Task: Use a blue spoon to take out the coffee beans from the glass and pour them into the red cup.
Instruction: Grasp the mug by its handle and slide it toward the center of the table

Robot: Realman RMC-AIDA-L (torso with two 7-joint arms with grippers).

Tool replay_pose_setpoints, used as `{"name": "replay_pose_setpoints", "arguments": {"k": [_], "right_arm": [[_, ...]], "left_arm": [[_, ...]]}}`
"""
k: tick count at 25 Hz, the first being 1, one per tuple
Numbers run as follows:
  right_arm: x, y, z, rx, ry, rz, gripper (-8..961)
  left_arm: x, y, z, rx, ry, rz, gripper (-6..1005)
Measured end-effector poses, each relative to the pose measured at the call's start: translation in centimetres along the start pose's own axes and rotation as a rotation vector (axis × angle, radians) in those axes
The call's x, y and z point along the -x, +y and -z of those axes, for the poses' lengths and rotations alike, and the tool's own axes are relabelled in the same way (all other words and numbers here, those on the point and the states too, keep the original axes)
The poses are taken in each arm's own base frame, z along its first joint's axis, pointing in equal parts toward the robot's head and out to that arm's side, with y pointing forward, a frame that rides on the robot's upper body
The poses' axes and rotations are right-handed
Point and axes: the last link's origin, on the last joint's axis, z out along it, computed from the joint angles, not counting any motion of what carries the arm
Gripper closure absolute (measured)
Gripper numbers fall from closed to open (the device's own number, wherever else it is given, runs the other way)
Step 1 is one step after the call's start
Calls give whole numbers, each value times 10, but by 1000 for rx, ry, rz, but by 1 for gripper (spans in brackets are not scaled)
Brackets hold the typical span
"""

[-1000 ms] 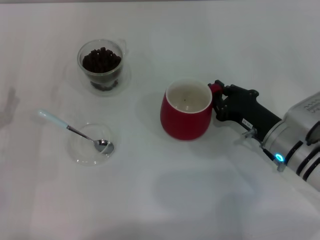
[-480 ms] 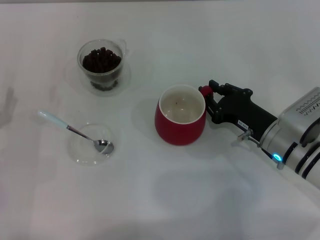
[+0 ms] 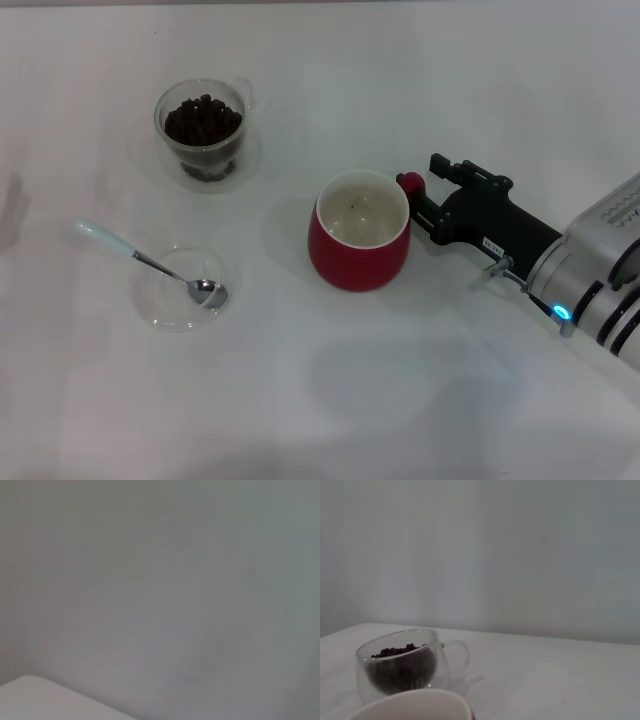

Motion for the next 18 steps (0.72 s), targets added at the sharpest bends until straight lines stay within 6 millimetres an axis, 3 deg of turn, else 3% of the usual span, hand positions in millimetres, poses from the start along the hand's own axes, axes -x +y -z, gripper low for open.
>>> {"name": "replay_pose_setpoints", "arguments": {"k": [6, 12, 18], "right_arm": [[-2, -4, 3, -4, 9, -46, 275], [-5, -11, 12, 15, 18, -81, 86], [-8, -19, 28, 93, 30, -110, 90]], "left_arm": [[-1, 0, 0, 1, 3, -2, 121], [-1, 0, -1, 1, 4, -3, 120], [-1, 0, -1, 2, 4, -1, 119]]}}
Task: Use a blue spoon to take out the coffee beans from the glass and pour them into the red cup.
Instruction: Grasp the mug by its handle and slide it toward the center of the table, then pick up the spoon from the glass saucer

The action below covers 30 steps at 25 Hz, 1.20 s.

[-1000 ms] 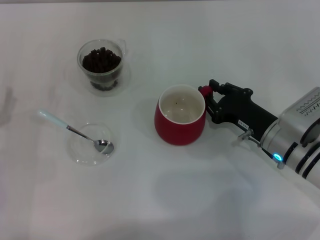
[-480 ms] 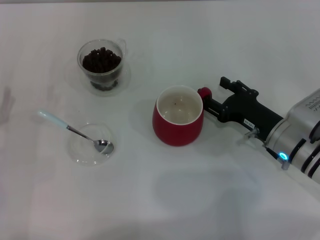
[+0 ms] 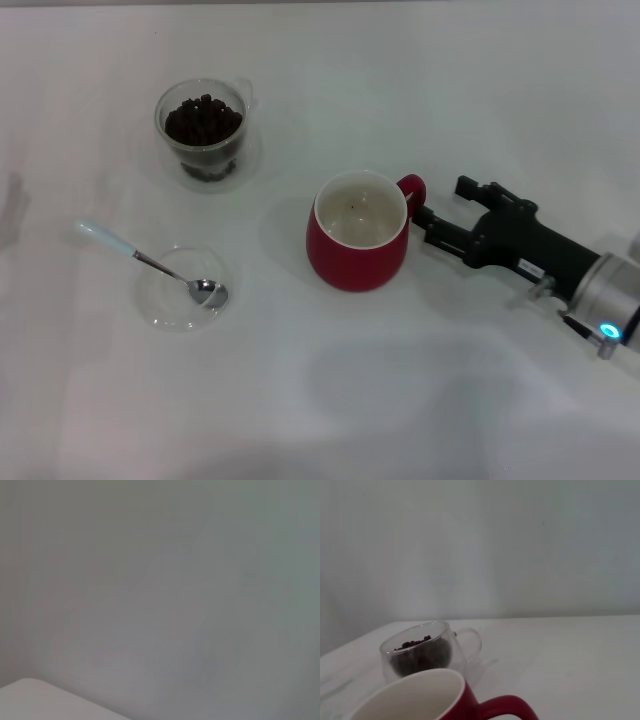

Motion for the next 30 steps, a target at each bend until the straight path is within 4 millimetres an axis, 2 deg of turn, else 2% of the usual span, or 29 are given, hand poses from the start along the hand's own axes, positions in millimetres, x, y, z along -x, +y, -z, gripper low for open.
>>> {"name": "replay_pose_setpoints", "arguments": {"k": [7, 10, 13, 17, 21, 26, 30], "right_arm": [[1, -13, 22, 9, -10, -41, 92], [1, -19, 33, 12, -5, -61, 93], [9, -29, 45, -24, -62, -69, 94], [24, -49, 56, -113, -151, -62, 96], [39, -69, 66, -240, -258, -77, 96], [56, -76, 64, -304, -376, -74, 96], [64, -75, 57, -302, -421, -65, 96]], "left_arm": [[0, 2, -3, 8, 2, 8, 120], [-1, 2, -3, 9, 3, 69, 120], [-1, 0, -2, 5, 2, 221, 121], [3, -2, 8, -1, -26, 534, 119], [10, 1, 17, 45, -130, 766, 120], [16, 14, 21, 140, -291, 834, 121], [25, 15, 22, 123, -348, 821, 122]]}}
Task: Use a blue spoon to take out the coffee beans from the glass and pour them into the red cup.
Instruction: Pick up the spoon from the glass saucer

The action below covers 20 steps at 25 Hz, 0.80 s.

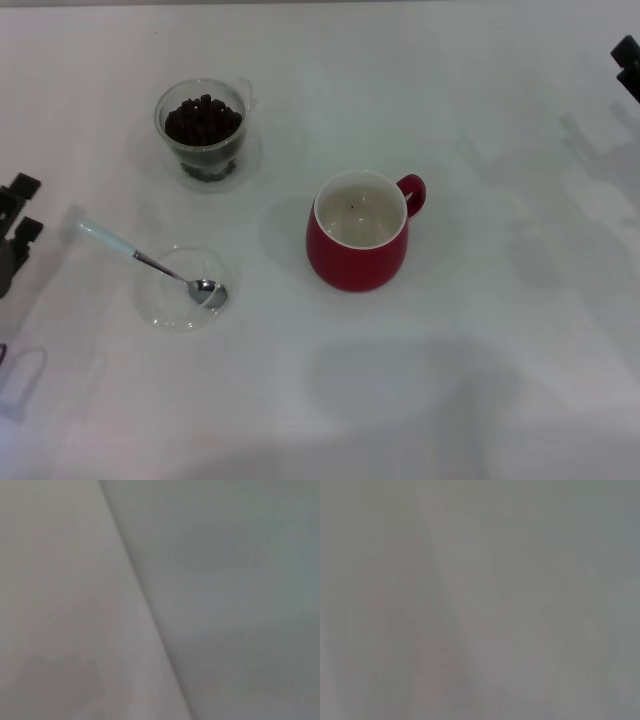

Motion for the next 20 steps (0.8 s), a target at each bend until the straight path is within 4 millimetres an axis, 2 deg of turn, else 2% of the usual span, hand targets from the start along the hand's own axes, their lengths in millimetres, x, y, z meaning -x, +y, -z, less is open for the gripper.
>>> {"name": "replay_pose_setpoints", "arguments": {"k": [9, 20], "right_arm": [[1, 3, -5, 2, -14, -5, 96], [0, 3, -4, -4, -19, -8, 95]], "left_arm": [[11, 1, -9, -13, -104, -16, 175], [14, -1, -15, -34, -156, -50, 271]]}}
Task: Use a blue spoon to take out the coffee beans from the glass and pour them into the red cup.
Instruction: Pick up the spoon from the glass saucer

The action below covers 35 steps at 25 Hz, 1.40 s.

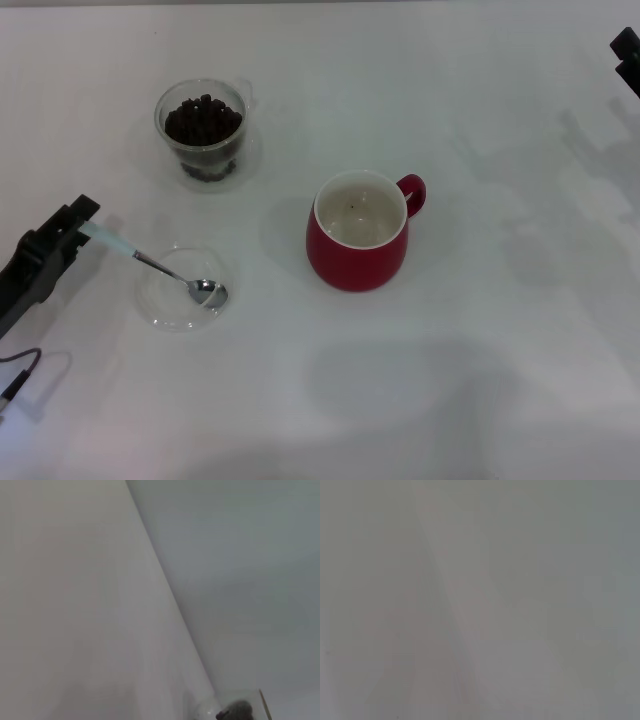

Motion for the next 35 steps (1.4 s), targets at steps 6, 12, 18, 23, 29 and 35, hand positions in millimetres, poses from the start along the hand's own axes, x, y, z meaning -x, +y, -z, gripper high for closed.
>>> {"name": "replay_pose_setpoints", "arguments": {"k": [6, 12, 18, 23, 29, 35], "right_arm": [[-1, 1, 0, 1, 0, -6, 95], [-2, 1, 2, -1, 3, -7, 95], [-2, 3, 1, 6, 2, -10, 95], [-2, 3, 1, 8, 0, -11, 95], [-2, 3, 1, 7, -2, -14, 95], [-2, 2, 3, -1, -4, -14, 96]], "left_arm": [[-1, 2, -5, 2, -38, -40, 477], [-1, 2, -5, -4, -41, -43, 550], [-2, 2, -7, -6, -42, -48, 769], [-4, 5, -8, 14, -41, -50, 857], [-6, 10, 3, 69, -23, -10, 874], [-29, 12, 22, 104, 36, -32, 875]]}}
